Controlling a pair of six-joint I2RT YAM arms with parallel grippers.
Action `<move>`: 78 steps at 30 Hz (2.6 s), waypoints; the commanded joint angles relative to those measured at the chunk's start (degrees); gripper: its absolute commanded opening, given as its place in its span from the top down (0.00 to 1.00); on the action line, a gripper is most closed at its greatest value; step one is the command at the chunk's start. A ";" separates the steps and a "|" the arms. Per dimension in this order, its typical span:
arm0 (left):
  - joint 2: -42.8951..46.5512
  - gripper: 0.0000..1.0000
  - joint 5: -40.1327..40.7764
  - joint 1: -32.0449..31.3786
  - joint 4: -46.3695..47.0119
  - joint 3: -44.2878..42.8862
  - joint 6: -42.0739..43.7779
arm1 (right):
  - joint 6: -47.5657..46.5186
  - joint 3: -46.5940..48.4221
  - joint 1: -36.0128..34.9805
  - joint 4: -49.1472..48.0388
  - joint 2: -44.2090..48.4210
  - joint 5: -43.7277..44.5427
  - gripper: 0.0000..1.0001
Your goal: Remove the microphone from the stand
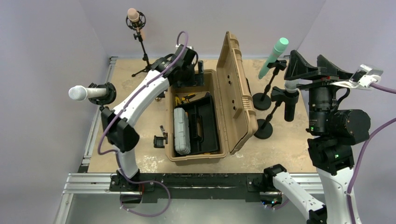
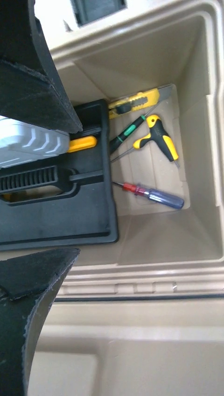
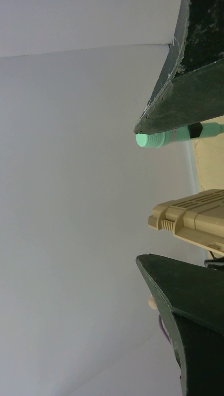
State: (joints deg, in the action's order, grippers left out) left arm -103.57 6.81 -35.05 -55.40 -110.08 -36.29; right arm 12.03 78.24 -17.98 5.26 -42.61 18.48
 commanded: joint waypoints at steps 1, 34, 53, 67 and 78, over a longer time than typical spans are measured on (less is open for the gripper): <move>-6.86 0.10 0.08 2.93 -2.25 -8.90 1.27 | 0.54 -0.10 0.14 -0.21 0.51 -0.81 0.01; -36.74 0.00 8.81 8.50 7.68 -31.55 -5.57 | 1.51 -2.79 0.14 -1.70 -2.79 -1.86 0.01; -51.02 0.00 4.51 13.33 37.21 -42.96 -10.84 | 3.10 -1.10 0.14 -0.29 -3.67 -6.02 0.01; -40.61 0.00 2.97 13.18 37.40 -41.07 2.49 | 4.66 -0.80 0.14 -1.06 -4.95 -11.38 0.01; -20.12 0.00 -13.97 13.54 18.71 -31.63 2.18 | 5.55 -2.73 0.14 -2.01 -3.84 -2.64 0.01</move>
State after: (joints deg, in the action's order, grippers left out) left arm -132.44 1.93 -21.54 -30.61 -143.98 -34.28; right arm 16.75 74.96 -17.98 5.06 -46.81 11.77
